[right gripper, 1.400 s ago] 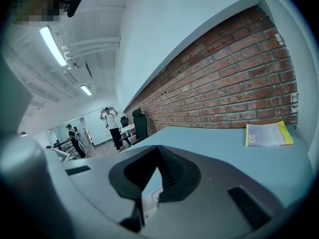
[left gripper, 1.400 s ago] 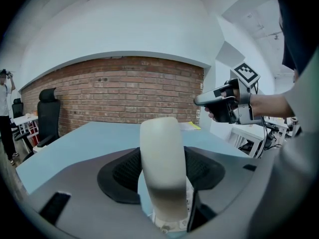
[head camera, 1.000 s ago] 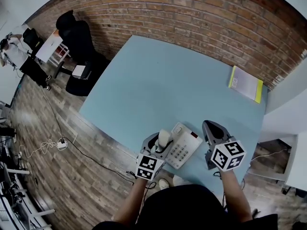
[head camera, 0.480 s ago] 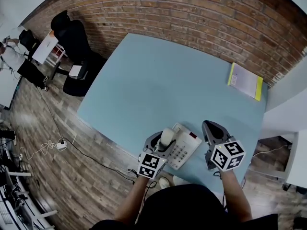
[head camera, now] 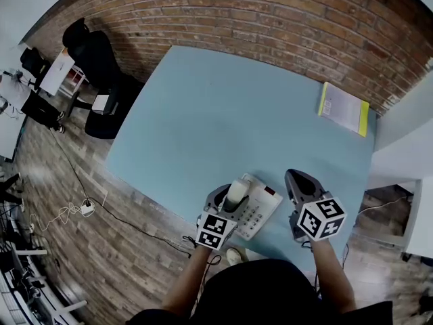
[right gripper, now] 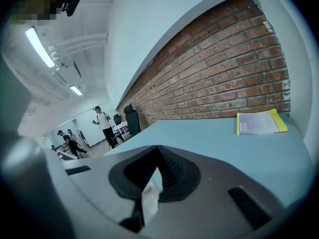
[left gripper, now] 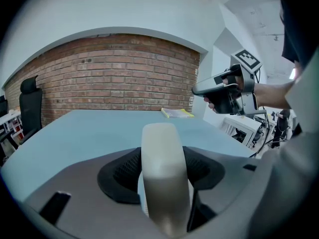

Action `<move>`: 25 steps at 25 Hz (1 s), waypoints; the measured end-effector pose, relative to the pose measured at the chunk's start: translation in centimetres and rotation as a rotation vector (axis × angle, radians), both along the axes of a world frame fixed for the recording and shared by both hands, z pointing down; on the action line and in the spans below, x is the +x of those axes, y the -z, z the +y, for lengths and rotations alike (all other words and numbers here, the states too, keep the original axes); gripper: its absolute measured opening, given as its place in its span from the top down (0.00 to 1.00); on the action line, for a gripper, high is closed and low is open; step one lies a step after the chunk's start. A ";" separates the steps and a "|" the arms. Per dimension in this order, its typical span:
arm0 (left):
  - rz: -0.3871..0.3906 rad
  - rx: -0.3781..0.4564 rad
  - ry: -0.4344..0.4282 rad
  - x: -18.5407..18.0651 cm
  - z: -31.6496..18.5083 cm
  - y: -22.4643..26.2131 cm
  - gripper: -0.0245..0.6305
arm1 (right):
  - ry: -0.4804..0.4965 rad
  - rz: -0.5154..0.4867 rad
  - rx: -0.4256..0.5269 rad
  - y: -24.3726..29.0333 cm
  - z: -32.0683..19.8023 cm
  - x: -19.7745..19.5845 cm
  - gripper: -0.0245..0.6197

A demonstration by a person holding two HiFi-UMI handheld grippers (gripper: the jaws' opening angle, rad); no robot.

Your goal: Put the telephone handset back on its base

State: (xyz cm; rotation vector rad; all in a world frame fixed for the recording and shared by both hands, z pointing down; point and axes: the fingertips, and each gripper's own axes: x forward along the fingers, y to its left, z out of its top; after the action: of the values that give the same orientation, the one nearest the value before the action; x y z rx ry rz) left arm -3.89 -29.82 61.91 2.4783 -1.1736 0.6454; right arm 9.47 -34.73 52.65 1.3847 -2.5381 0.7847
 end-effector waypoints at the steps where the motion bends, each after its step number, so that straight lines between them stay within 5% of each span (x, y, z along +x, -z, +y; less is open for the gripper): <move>1: -0.006 -0.004 -0.003 0.1 -0.1 -0.2 0.57 | -0.002 0.000 -0.003 -0.1 0.0 0.1 0.94; 25: -0.061 -0.090 -0.035 1.5 -1.6 -4.5 0.57 | -0.040 -0.009 -0.065 -2.8 -1.2 2.0 0.94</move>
State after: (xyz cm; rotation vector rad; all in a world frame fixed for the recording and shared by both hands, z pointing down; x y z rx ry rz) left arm -2.40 -31.41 66.39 2.4247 -1.0996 0.7717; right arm 11.48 -35.88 55.48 1.4193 -2.4750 0.8750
